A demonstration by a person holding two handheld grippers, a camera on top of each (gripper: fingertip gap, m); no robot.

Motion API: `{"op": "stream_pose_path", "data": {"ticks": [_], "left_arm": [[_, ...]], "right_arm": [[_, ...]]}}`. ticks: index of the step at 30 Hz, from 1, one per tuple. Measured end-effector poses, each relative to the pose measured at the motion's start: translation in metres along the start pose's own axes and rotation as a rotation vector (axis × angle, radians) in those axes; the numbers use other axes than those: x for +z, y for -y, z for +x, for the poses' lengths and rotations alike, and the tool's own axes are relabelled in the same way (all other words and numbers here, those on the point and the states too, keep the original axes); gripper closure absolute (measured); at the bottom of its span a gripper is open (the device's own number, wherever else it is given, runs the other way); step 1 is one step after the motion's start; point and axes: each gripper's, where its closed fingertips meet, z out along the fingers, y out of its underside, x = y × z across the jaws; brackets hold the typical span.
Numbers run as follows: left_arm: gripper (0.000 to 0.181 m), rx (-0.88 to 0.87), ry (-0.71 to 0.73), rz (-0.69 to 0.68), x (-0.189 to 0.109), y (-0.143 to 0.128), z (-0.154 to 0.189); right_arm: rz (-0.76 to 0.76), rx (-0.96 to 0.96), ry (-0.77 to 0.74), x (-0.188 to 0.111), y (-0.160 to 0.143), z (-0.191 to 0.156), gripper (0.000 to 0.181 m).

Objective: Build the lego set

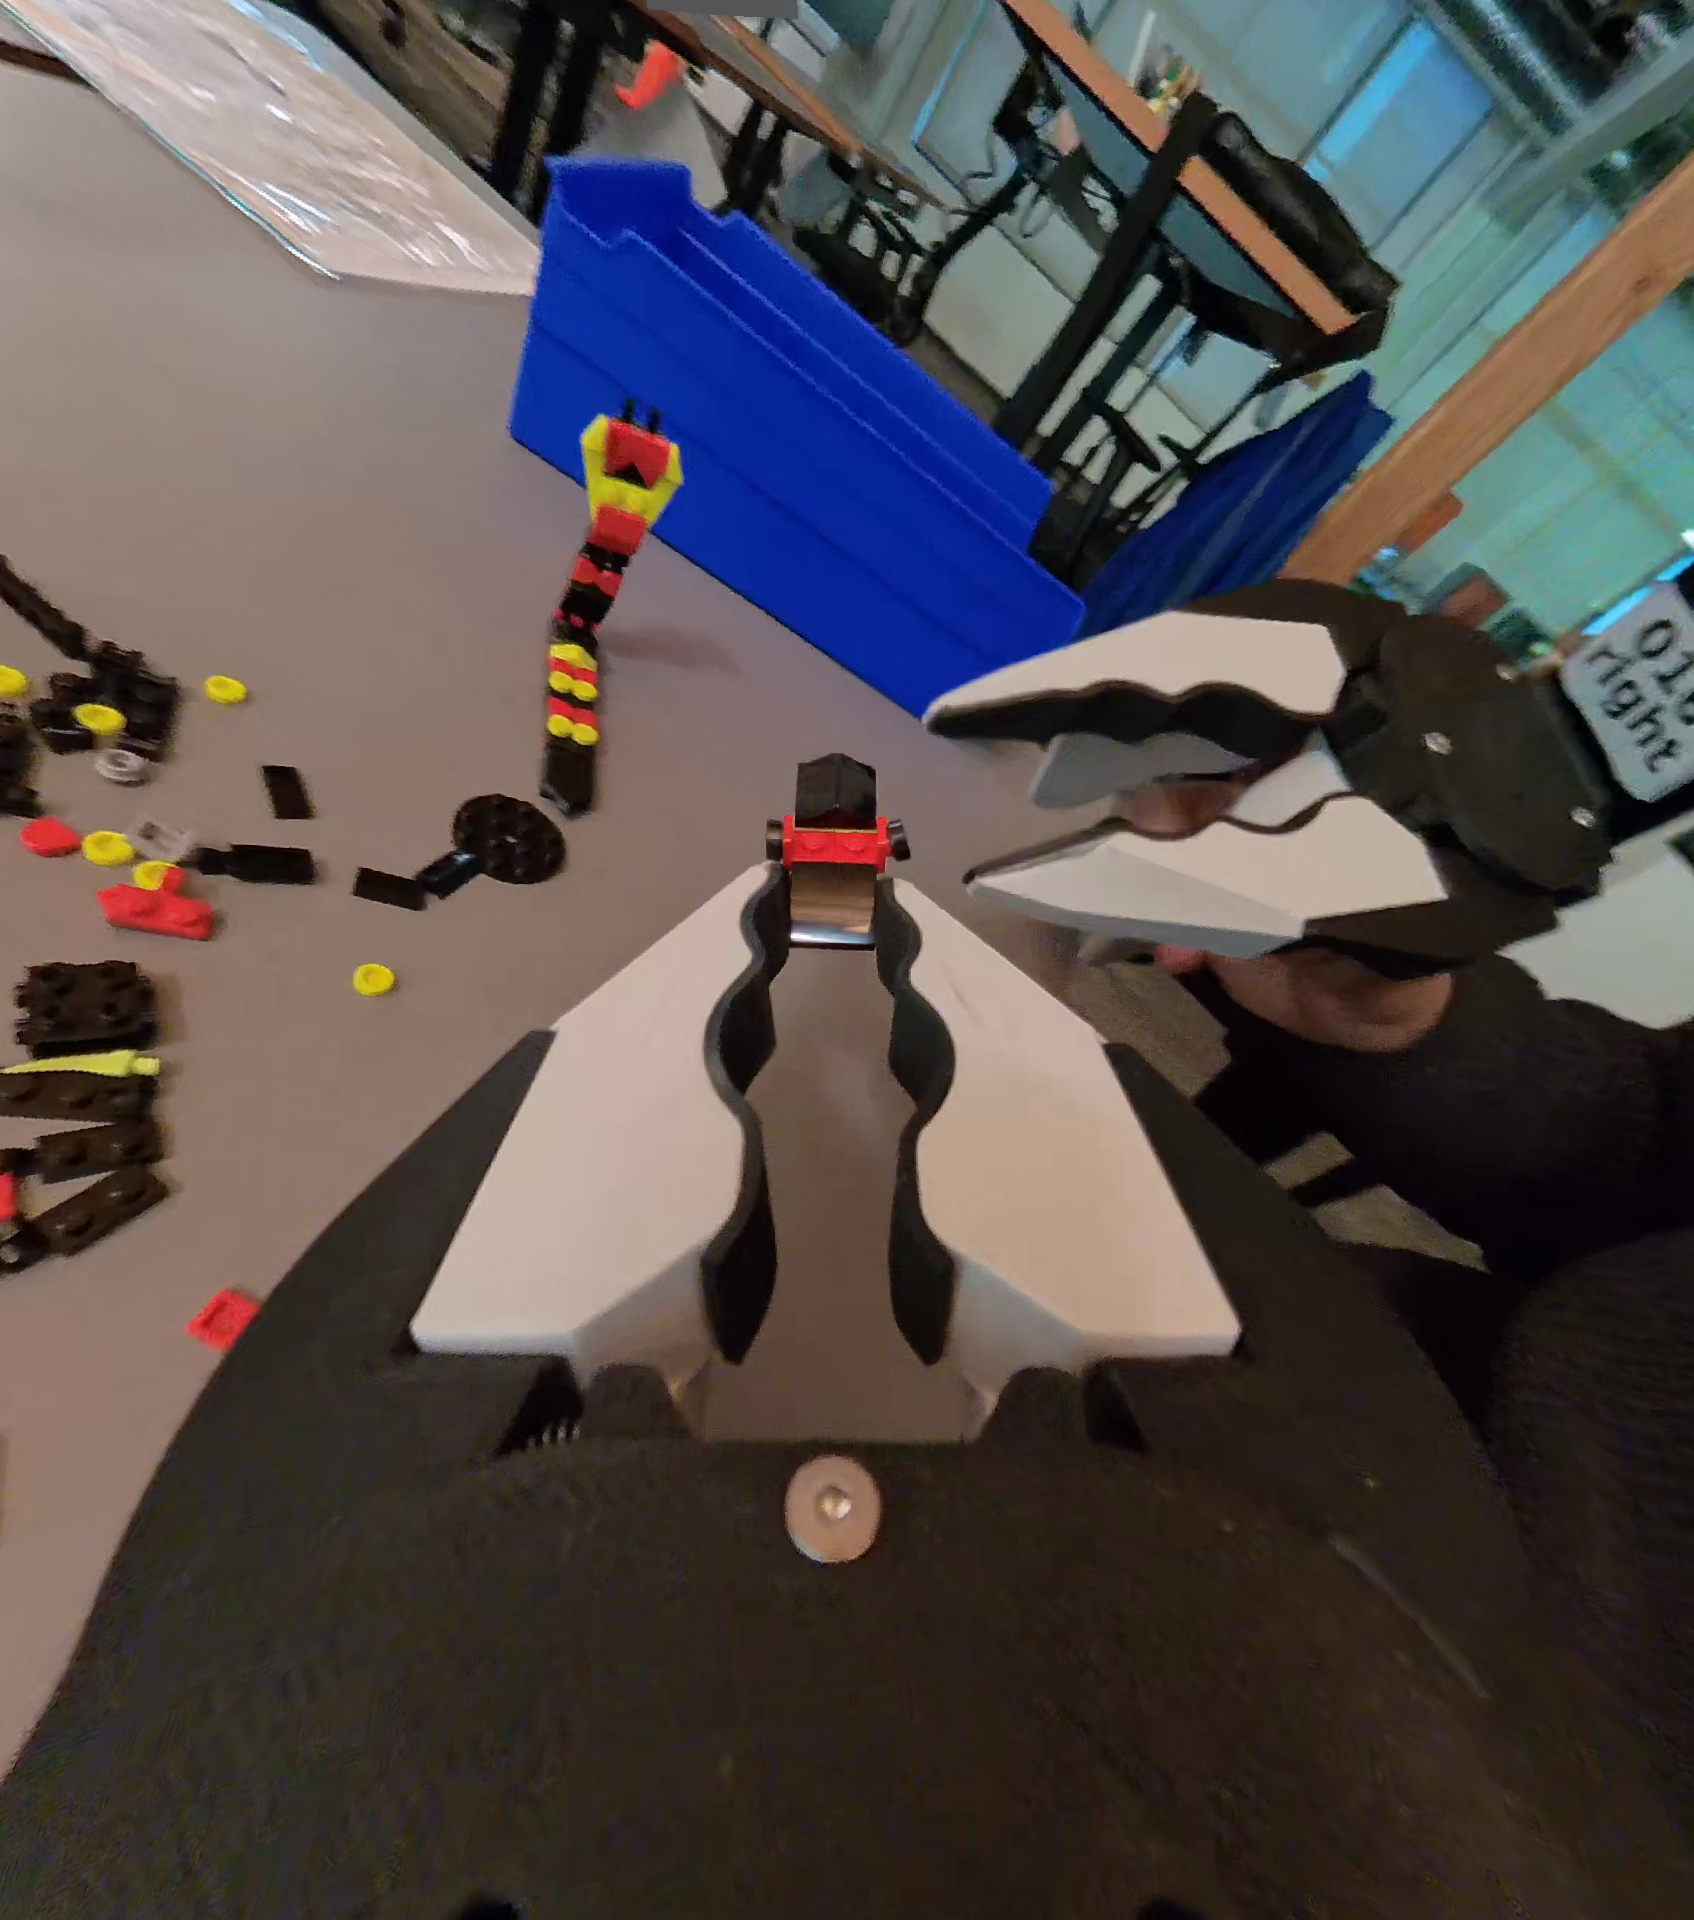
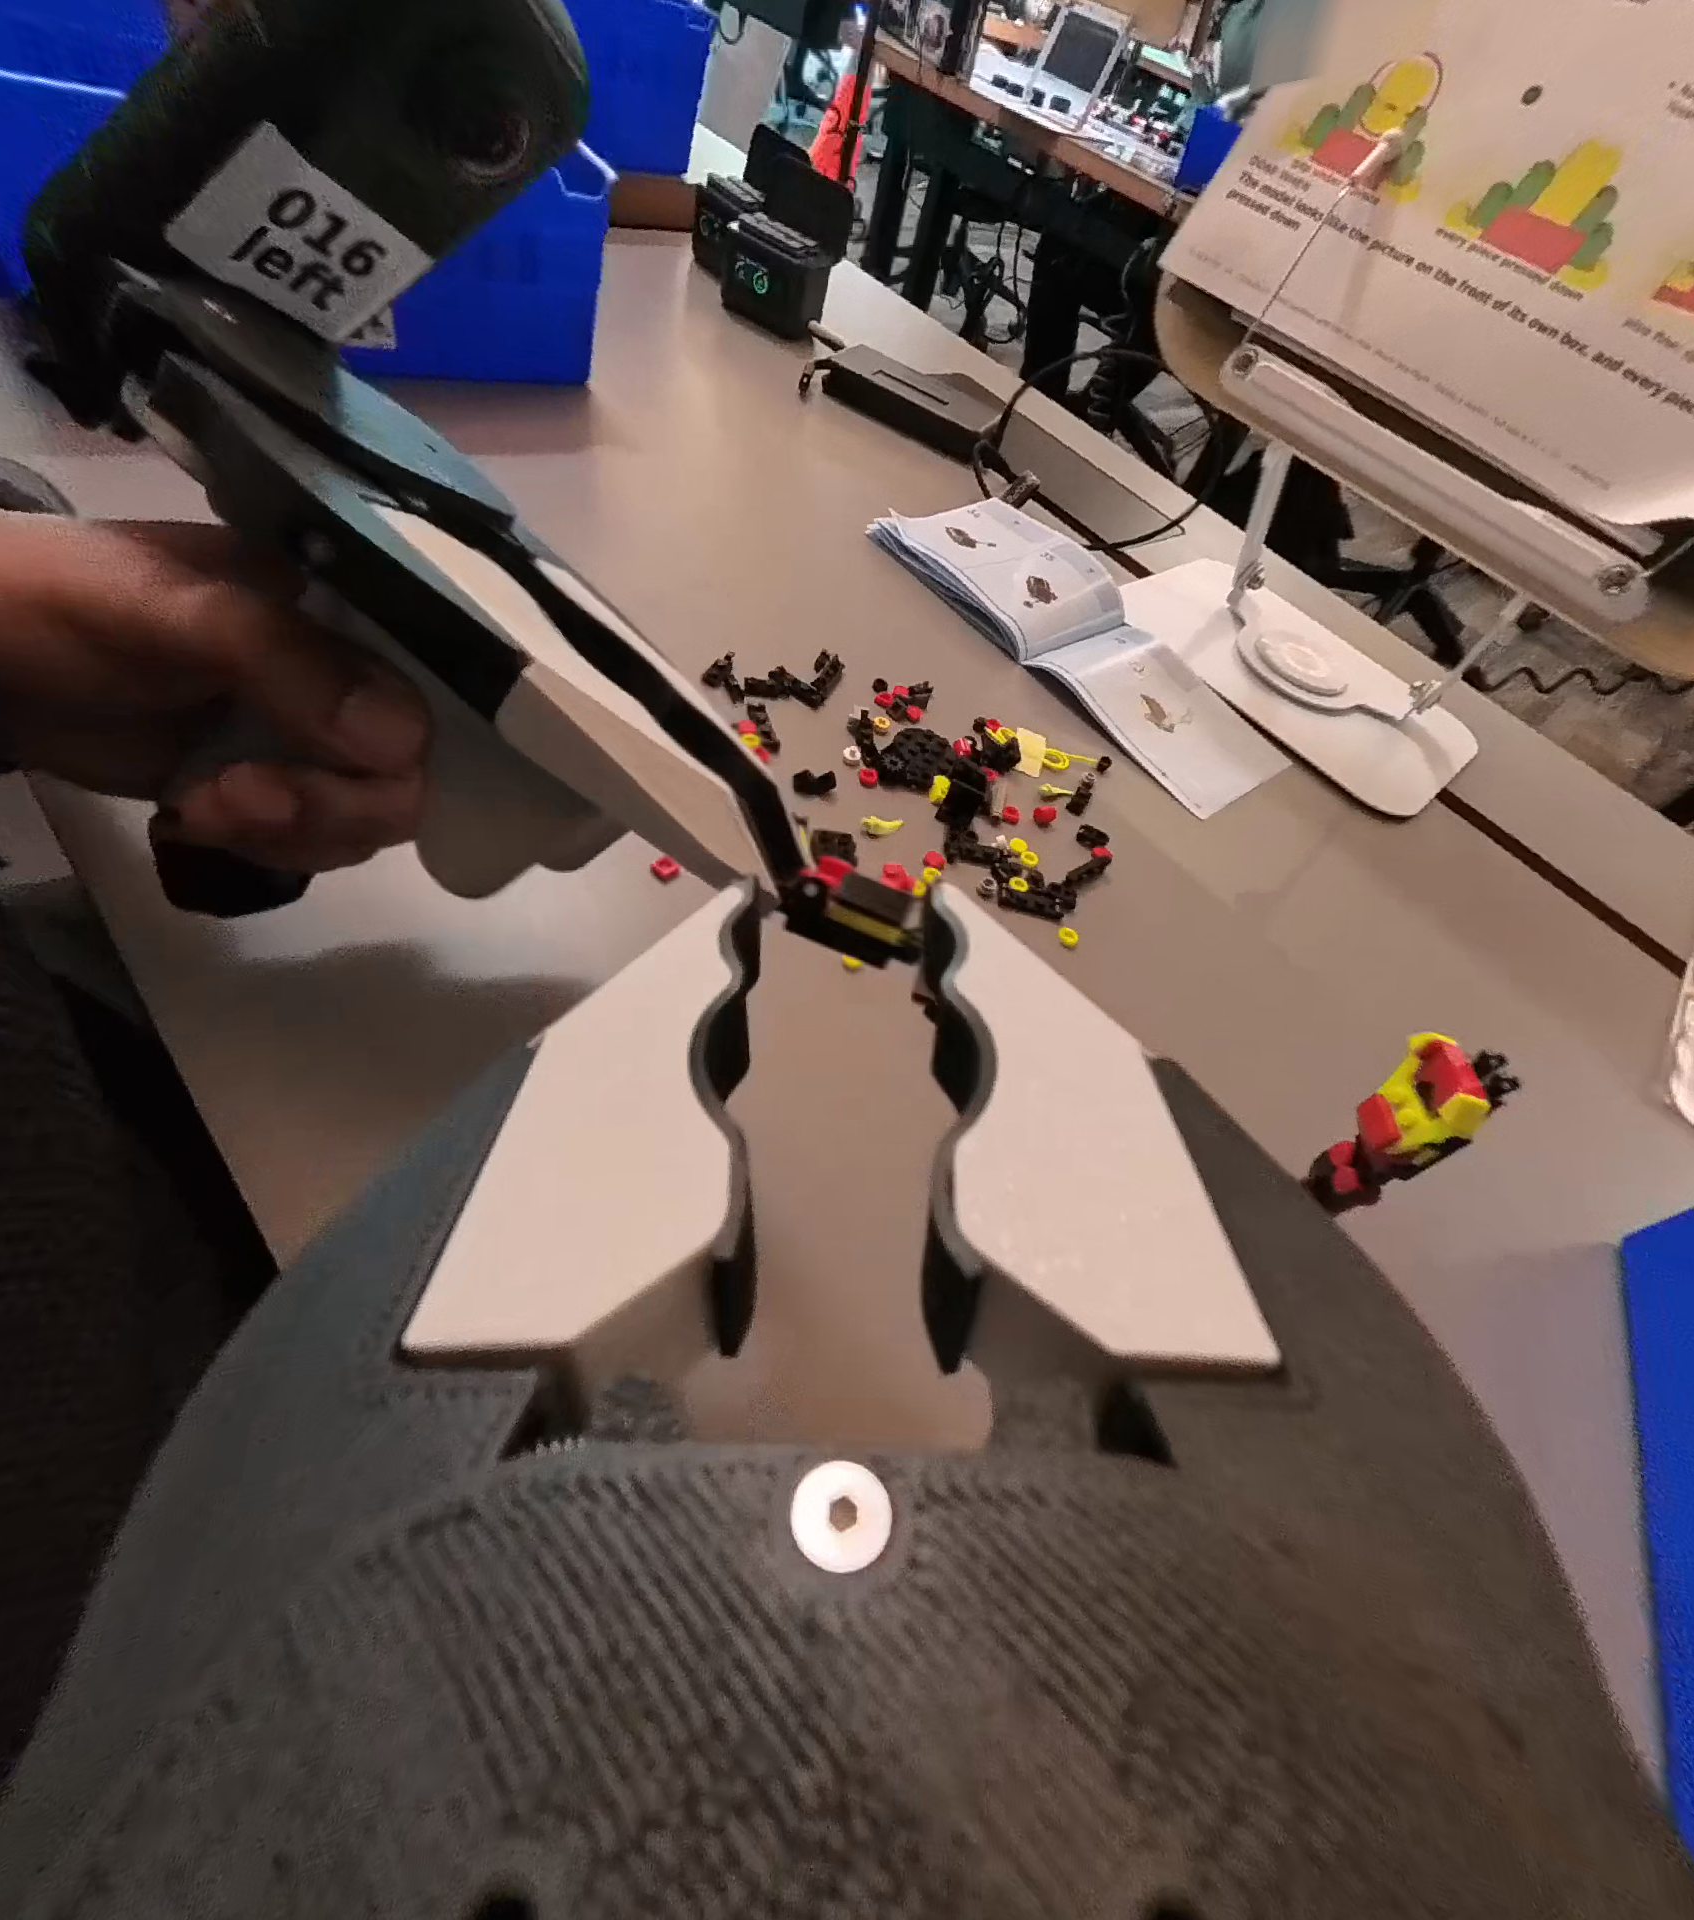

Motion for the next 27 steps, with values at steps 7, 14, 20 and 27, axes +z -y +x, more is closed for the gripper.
{"op": "stream_pose_path", "data": {"ticks": [7,14,20,27], "left_arm": [[0.168,-0.152,-0.239,0.041,-0.007,0.012,0.016],[0.168,-0.116,-0.377,0.054,-0.012,0.013,0.042],[0.168,-0.102,-0.4,0.069,-0.014,0.016,0.046],[0.168,-0.076,-0.401,0.071,-0.015,0.015,0.049]], "right_arm": [[0.184,0.467,0.248,-0.022,0.011,0.016,0.136],[0.221,0.715,0.469,-0.016,0.013,-0.005,0.141],[0.253,0.721,0.511,-0.02,0.02,-0.009,0.161],[0.276,0.751,0.547,-0.023,0.023,-0.009,0.165]]}}
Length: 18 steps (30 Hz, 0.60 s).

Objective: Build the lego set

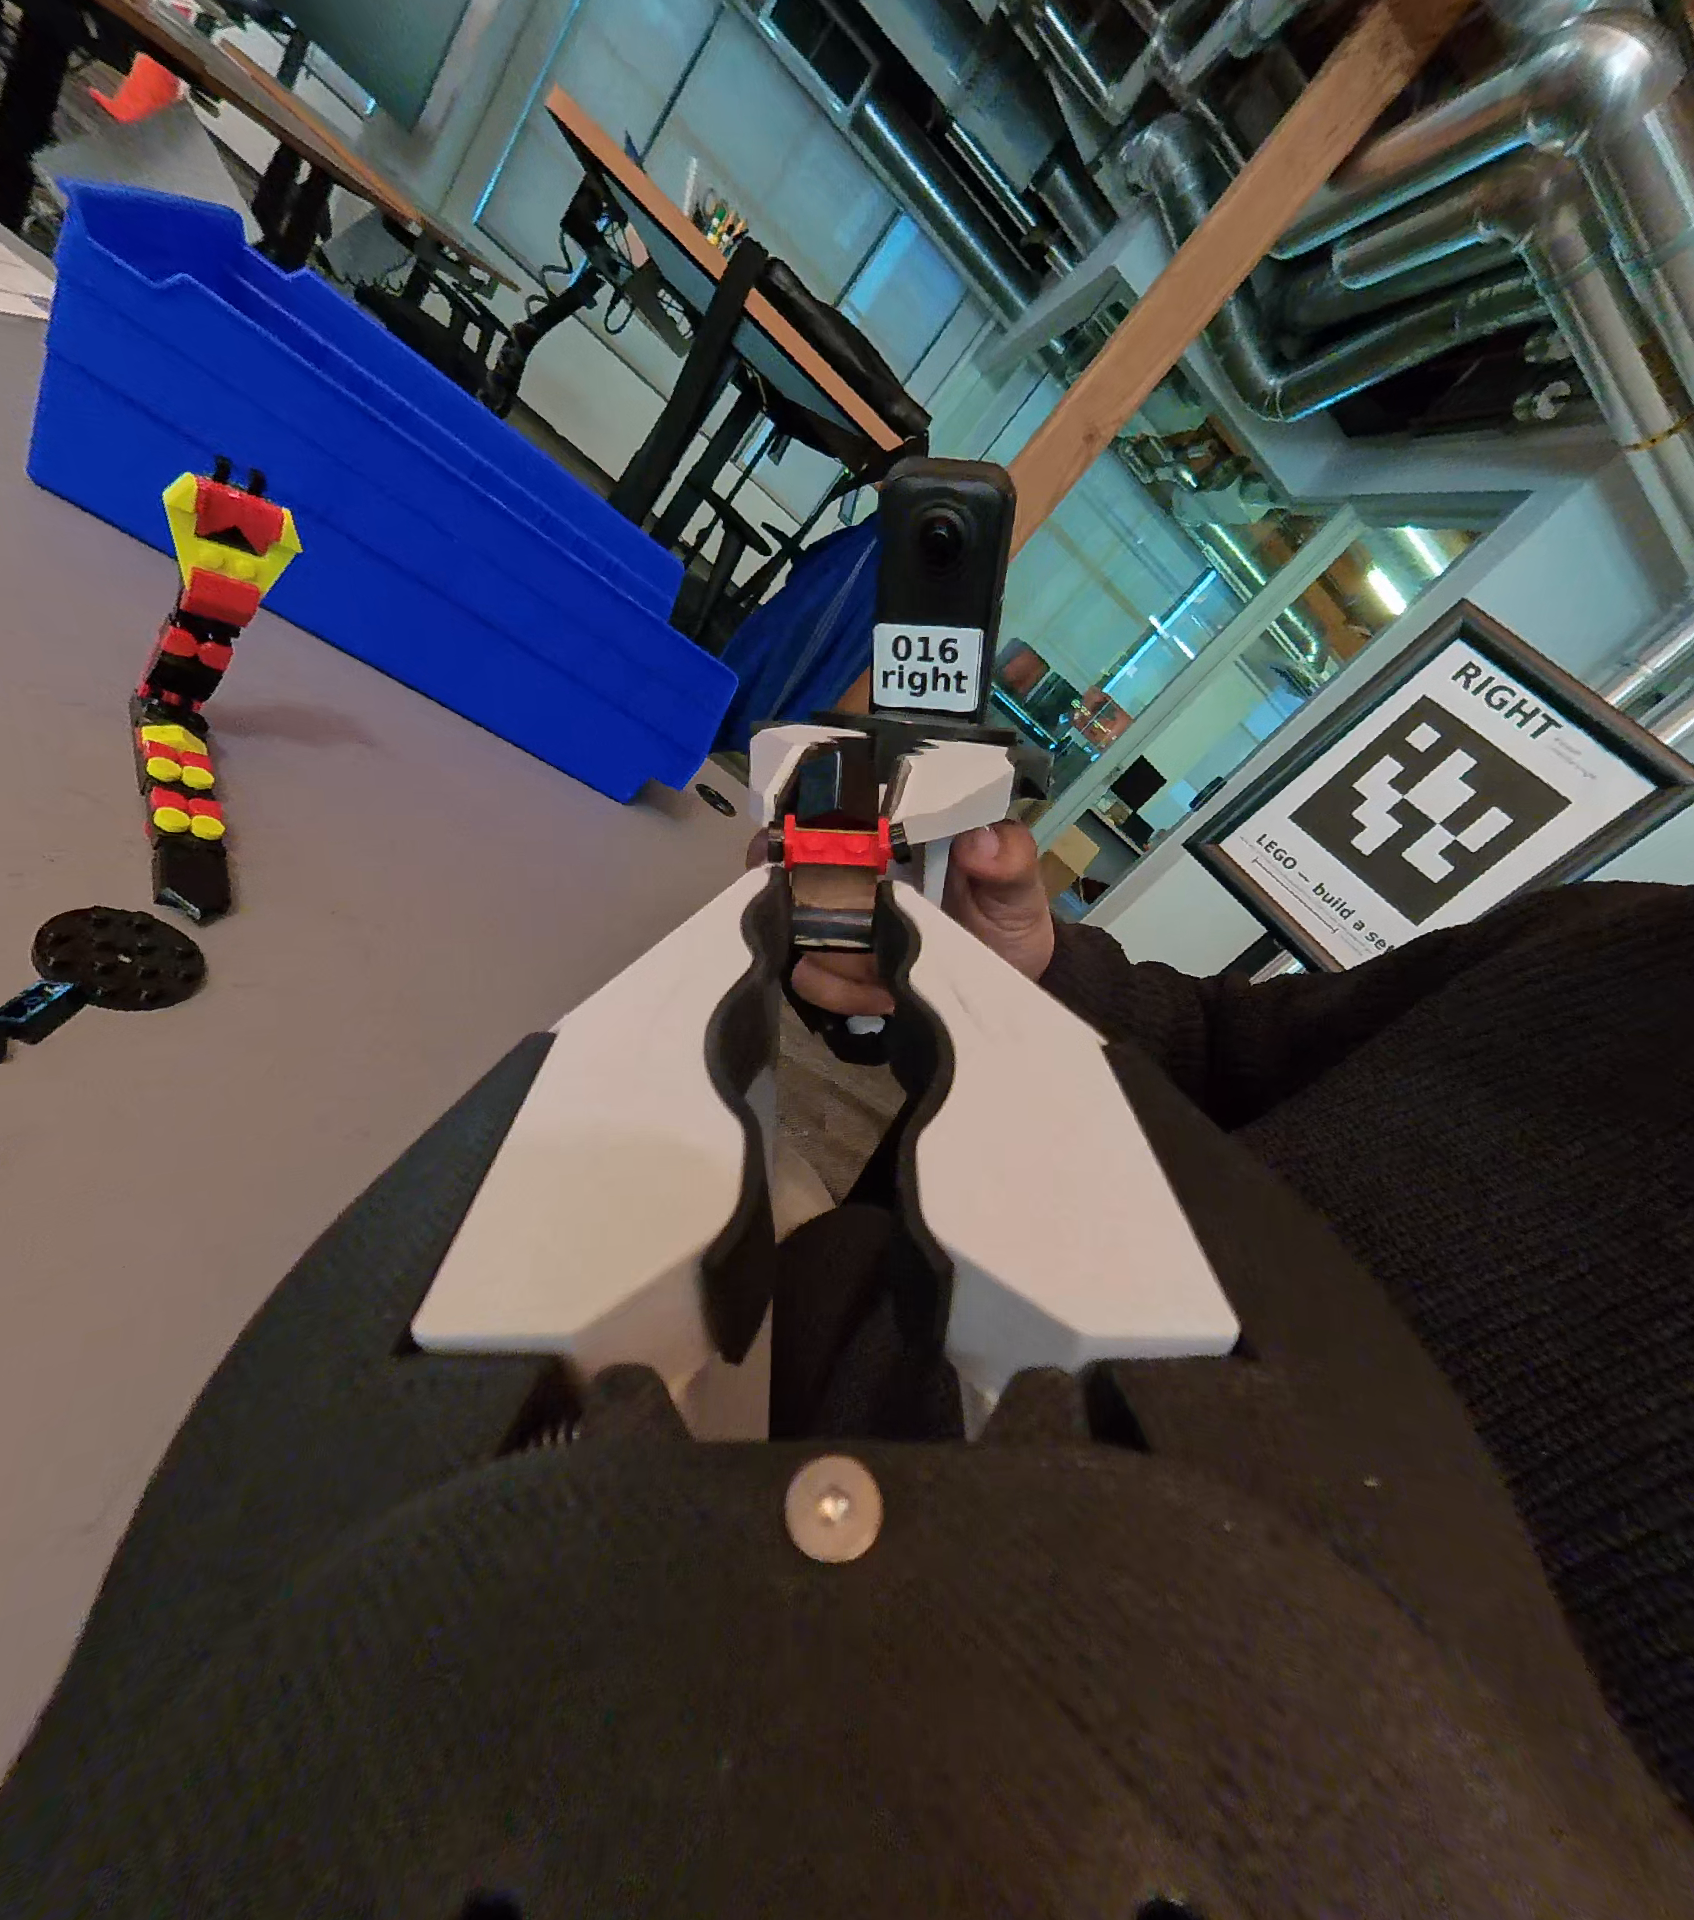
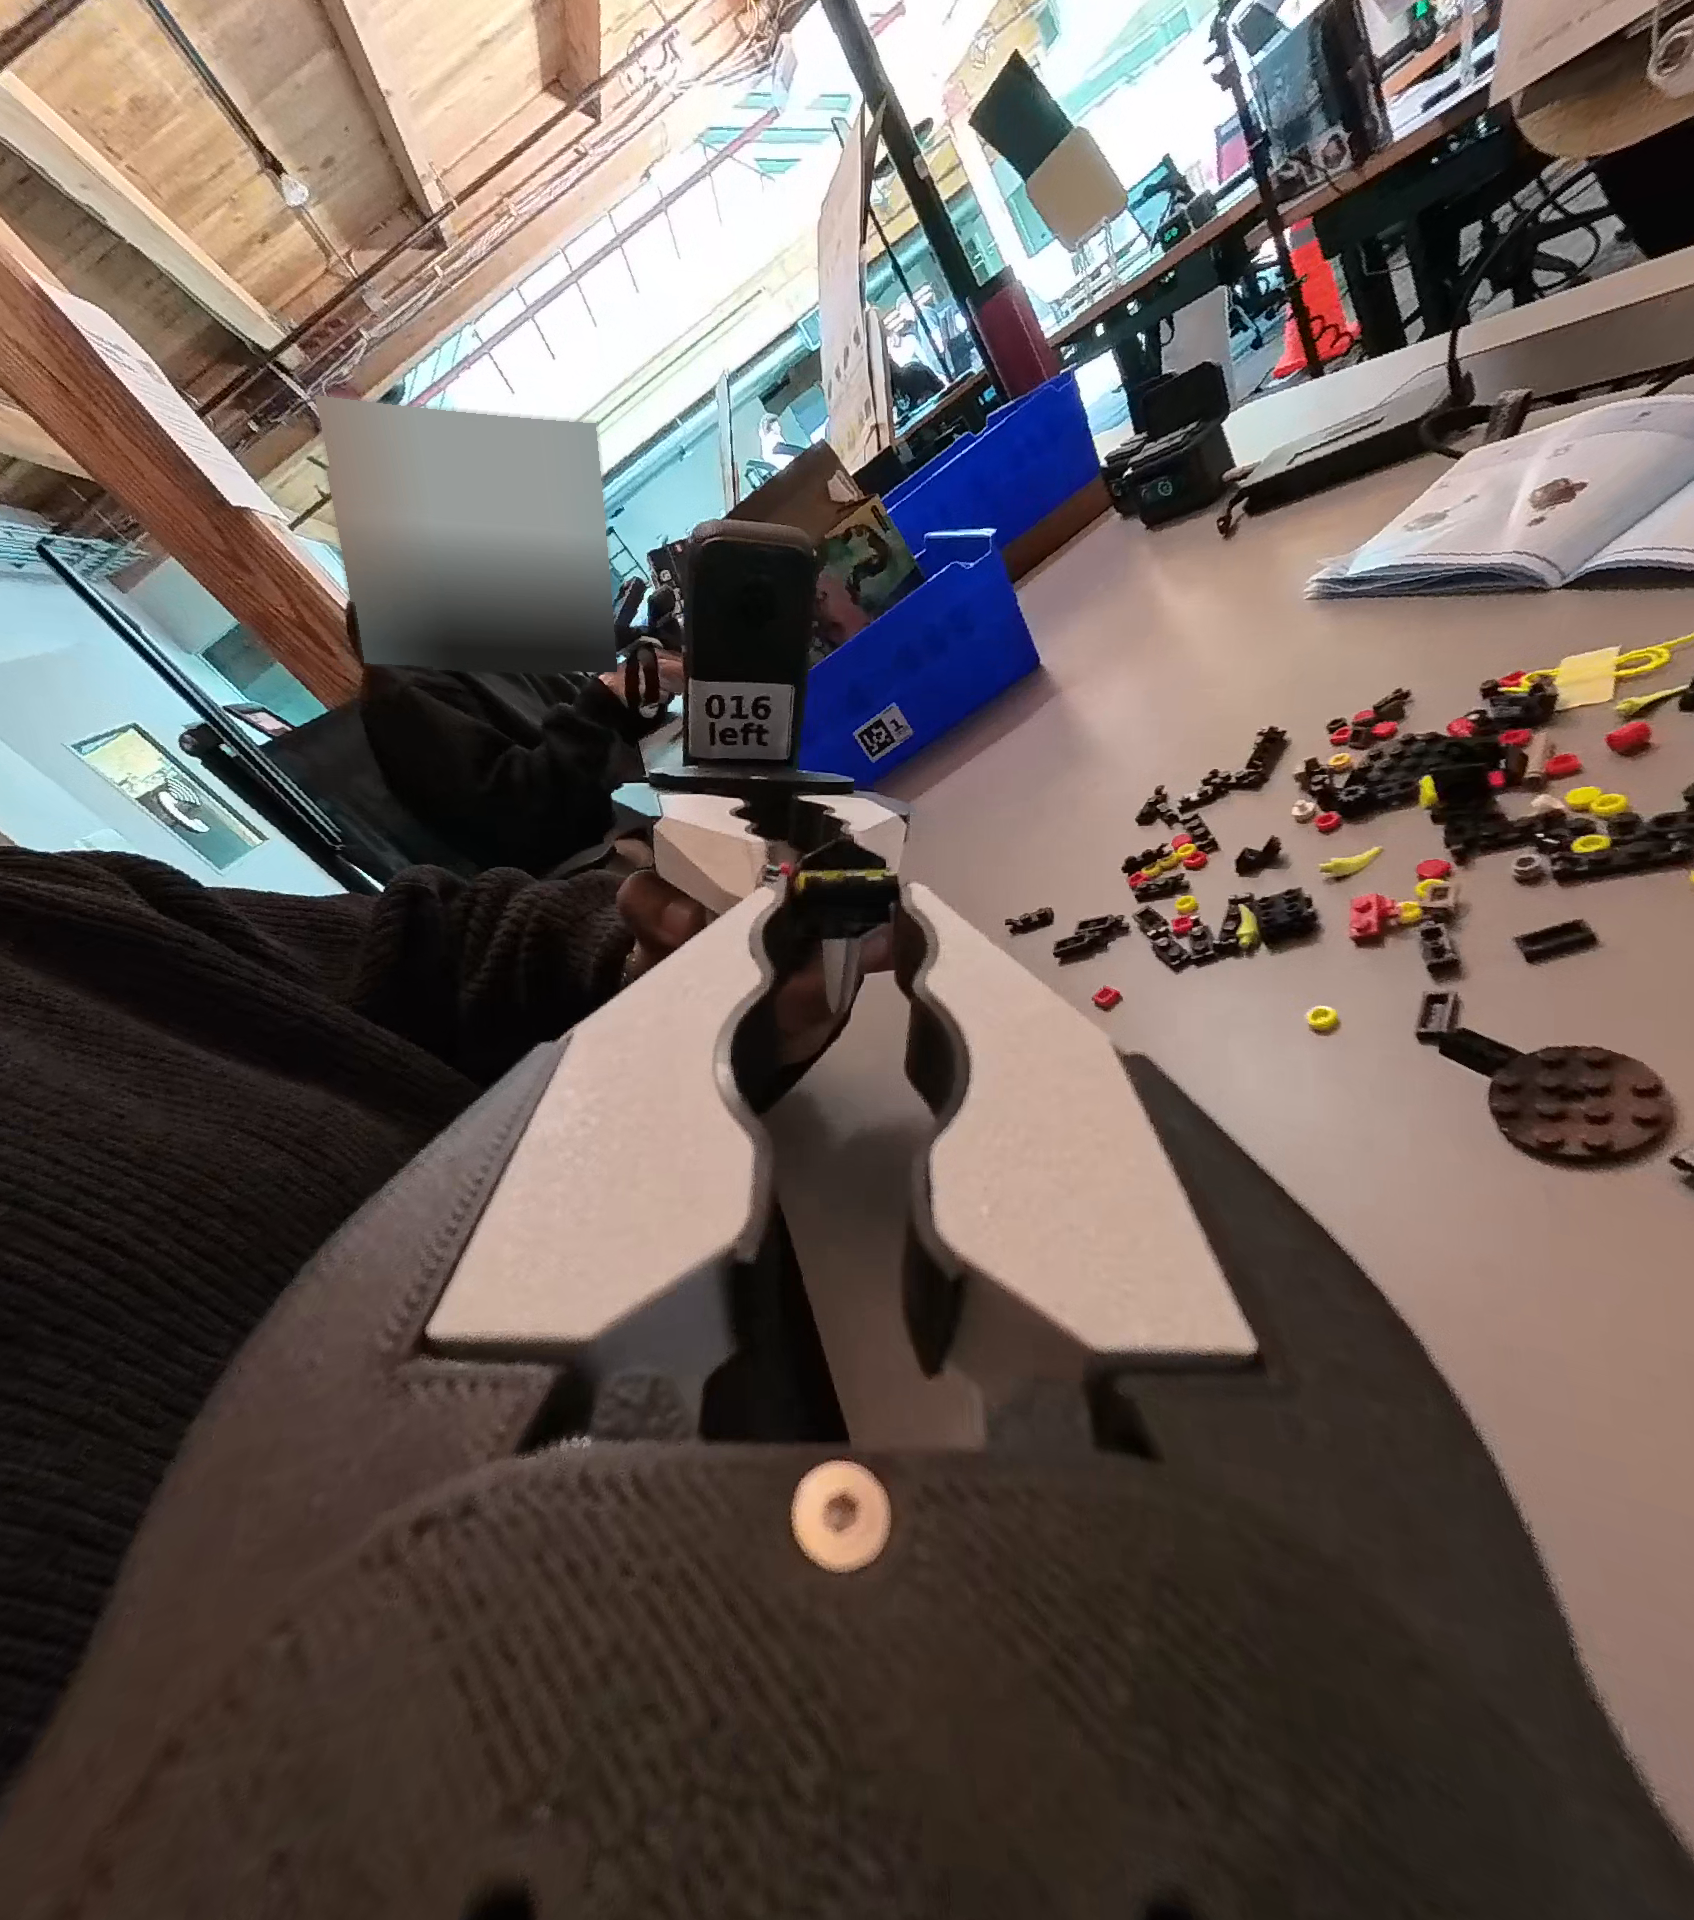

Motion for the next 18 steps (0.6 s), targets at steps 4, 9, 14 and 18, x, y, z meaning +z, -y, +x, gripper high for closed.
{"op": "stream_pose_path", "data": {"ticks": [4,9,14,18], "left_arm": [[0.165,0.022,0.017,0.005,-0.001,0.002,-0.001],[0.155,0.172,0.055,0.011,-0.004,0.006,0.004],[0.156,0.36,0.067,-0.038,0.0,-0.003,0.018],[0.17,0.416,0.075,-0.04,0.0,-0.005,0.021]], "right_arm": [[0.016,-0.037,-0.002,-0.001,0.004,-0.002,0.168],[0.025,-0.178,-0.051,-0.006,0.011,-0.004,0.167],[-0.049,-0.406,-0.09,-0.002,0.004,-0.014,0.167],[-0.073,-0.504,-0.093,0.003,-0.001,-0.023,0.167]]}}
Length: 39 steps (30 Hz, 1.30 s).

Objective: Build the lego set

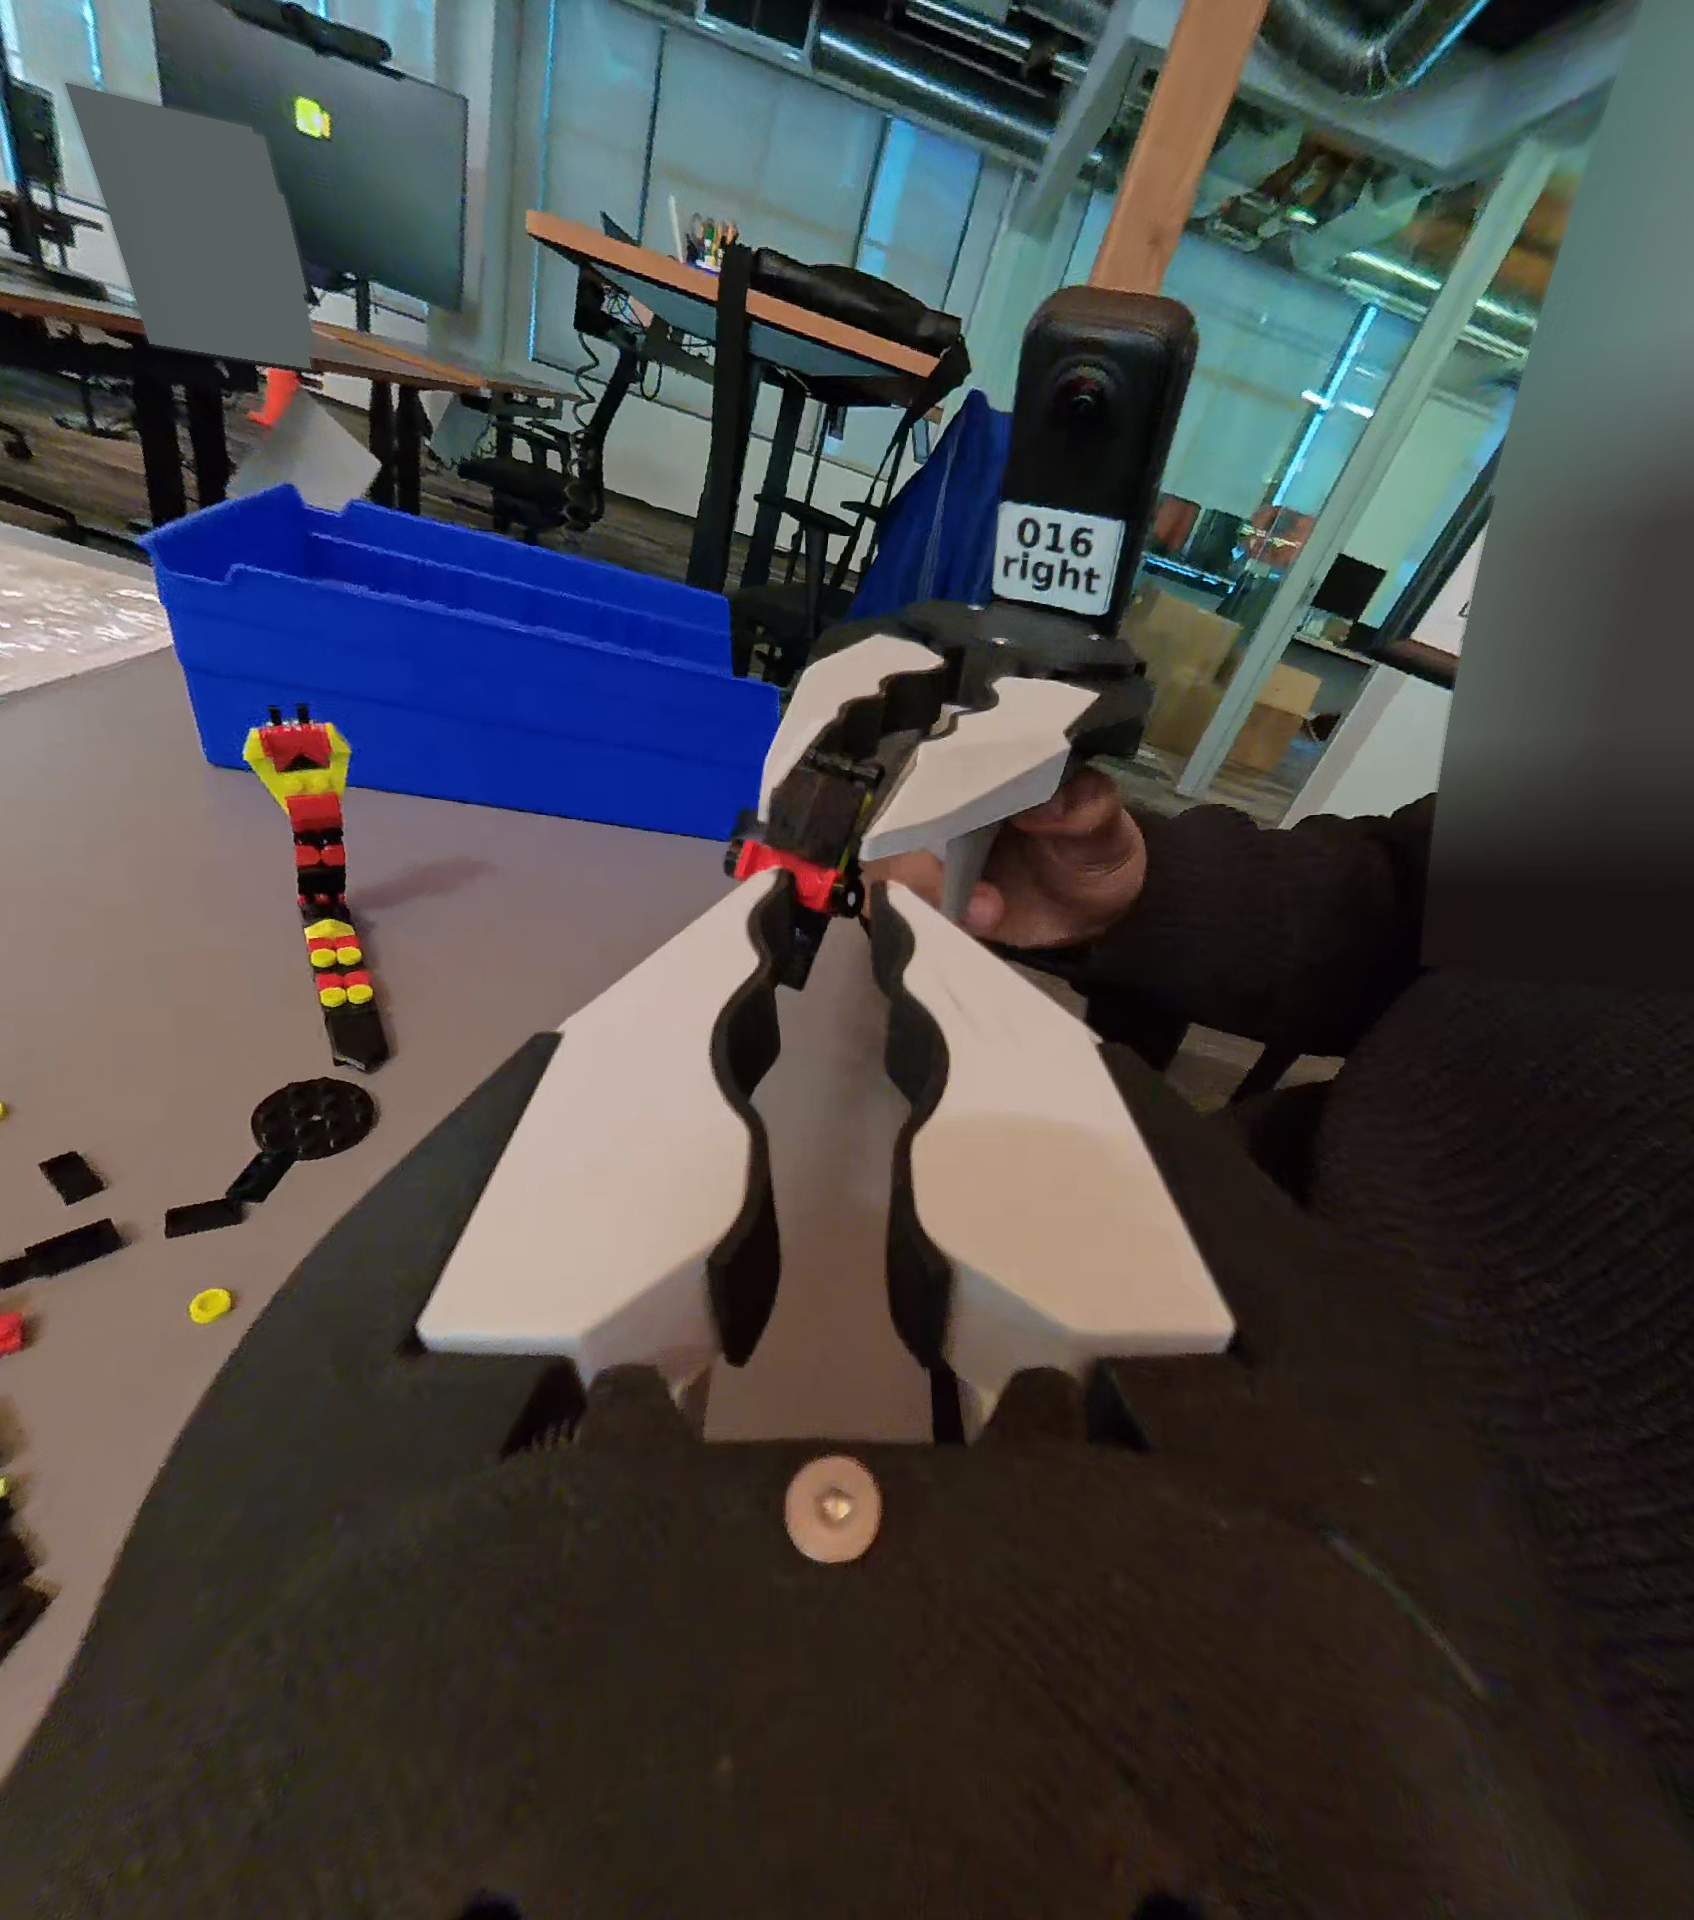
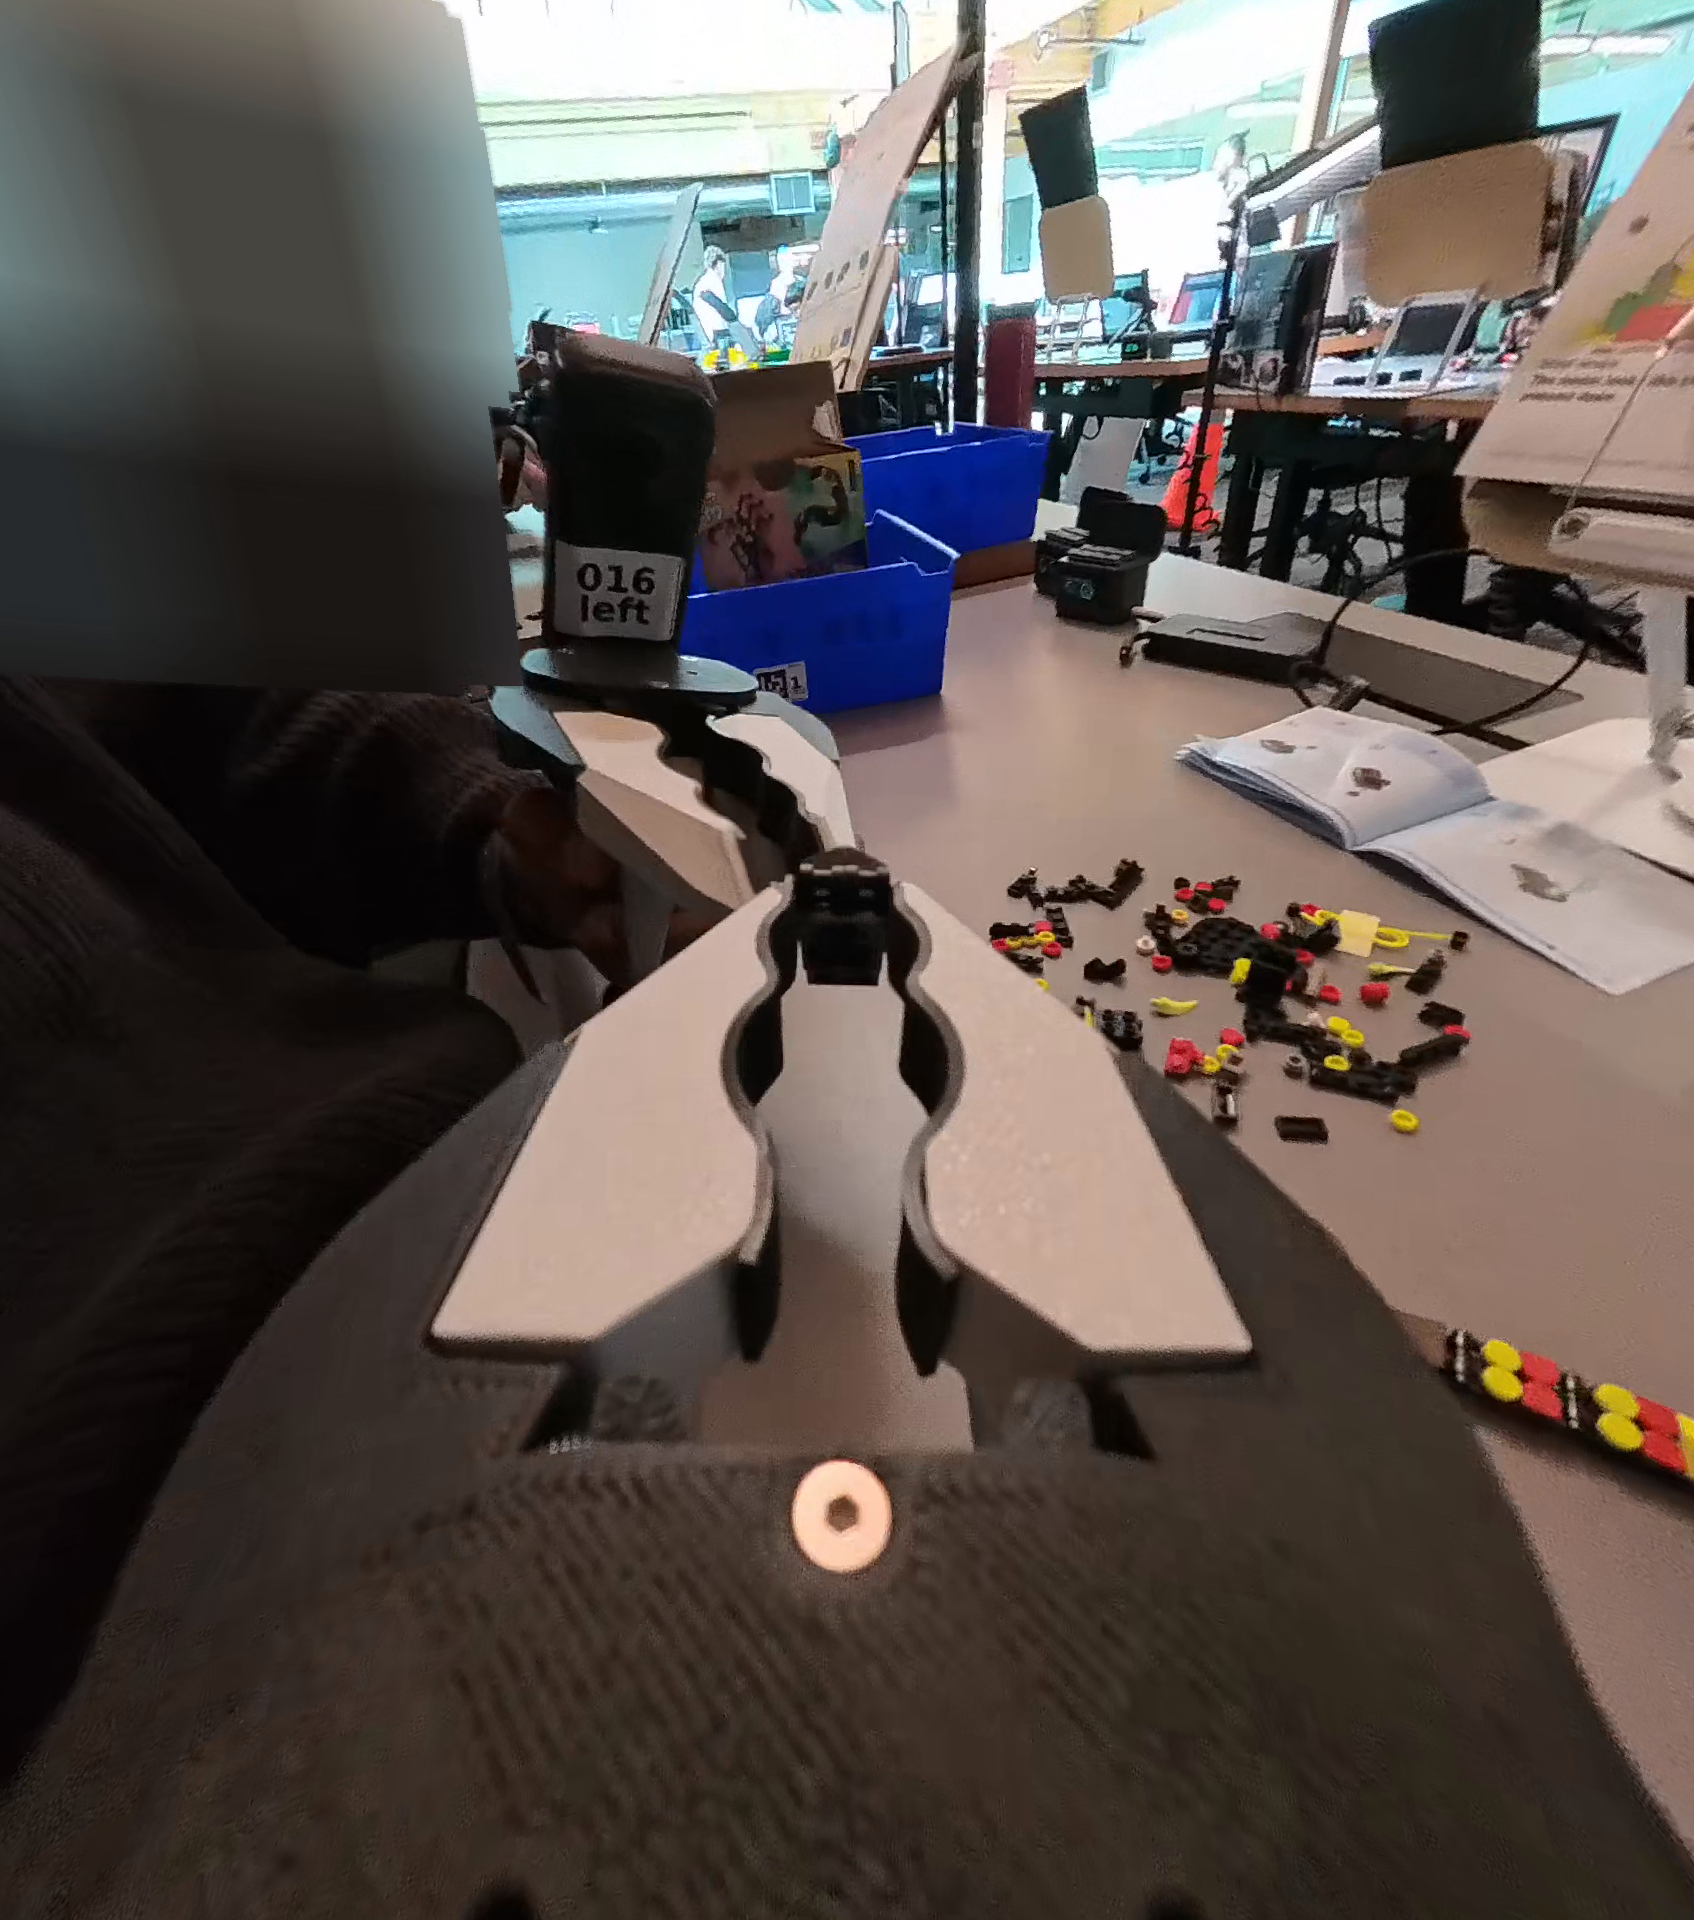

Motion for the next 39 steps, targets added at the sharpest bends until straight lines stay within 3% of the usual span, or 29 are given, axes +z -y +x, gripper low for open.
{"op": "stream_pose_path", "data": {"ticks": [8,39], "left_arm": [[0.172,0.078,-0.026,-0.024,-0.0036,-0.0004,0.0057],[0.177,0.045,-0.038,-0.047,-0.0018,-0.0009,0.0064]], "right_arm": [[0.011,0.023,0.025,-0.0016,0.0015,-0.0012,0.167],[0.015,0.067,0.044,-0.0017,0.0014,-0.0033,0.167]]}}
